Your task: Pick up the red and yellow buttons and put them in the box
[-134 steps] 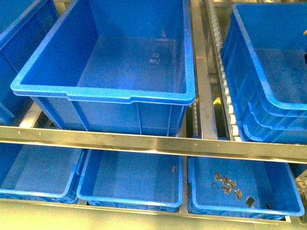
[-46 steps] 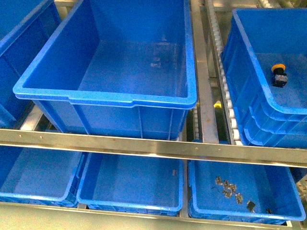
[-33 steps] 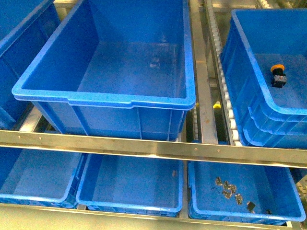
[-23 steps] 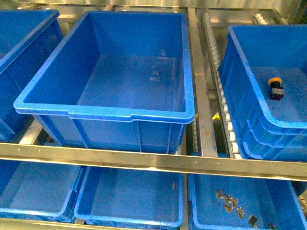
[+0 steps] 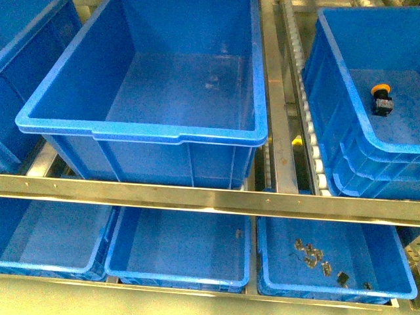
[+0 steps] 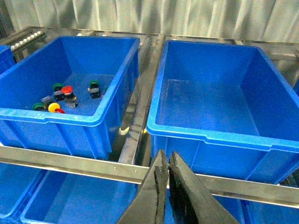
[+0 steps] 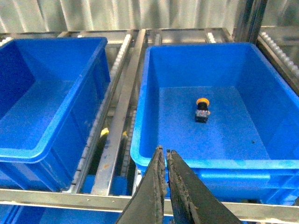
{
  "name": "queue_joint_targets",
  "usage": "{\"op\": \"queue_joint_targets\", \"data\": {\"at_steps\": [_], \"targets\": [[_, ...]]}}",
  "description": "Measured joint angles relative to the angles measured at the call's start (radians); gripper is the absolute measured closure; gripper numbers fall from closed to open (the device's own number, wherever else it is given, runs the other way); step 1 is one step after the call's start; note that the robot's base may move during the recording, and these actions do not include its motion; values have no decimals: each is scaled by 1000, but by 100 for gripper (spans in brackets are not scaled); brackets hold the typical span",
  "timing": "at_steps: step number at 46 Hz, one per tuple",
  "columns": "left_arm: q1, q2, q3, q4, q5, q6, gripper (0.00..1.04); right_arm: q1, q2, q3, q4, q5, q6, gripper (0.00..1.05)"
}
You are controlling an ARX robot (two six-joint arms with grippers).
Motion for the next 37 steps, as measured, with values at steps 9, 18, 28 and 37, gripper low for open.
{"op": "queue_joint_targets", "data": {"at_steps": [9, 18, 28, 37], "targets": [[0, 0, 0, 0, 0, 0, 103, 0, -137, -1, -116, 0, 0, 102], [0, 0, 0, 0, 0, 0, 103, 0, -259, -2, -230, 0, 0, 102], [0, 0, 0, 0, 0, 0, 103, 0, -361, -2, -328, 0, 0, 102], [0, 0, 0, 0, 0, 0, 103, 0, -455, -2, -419, 0, 0, 102]]}}
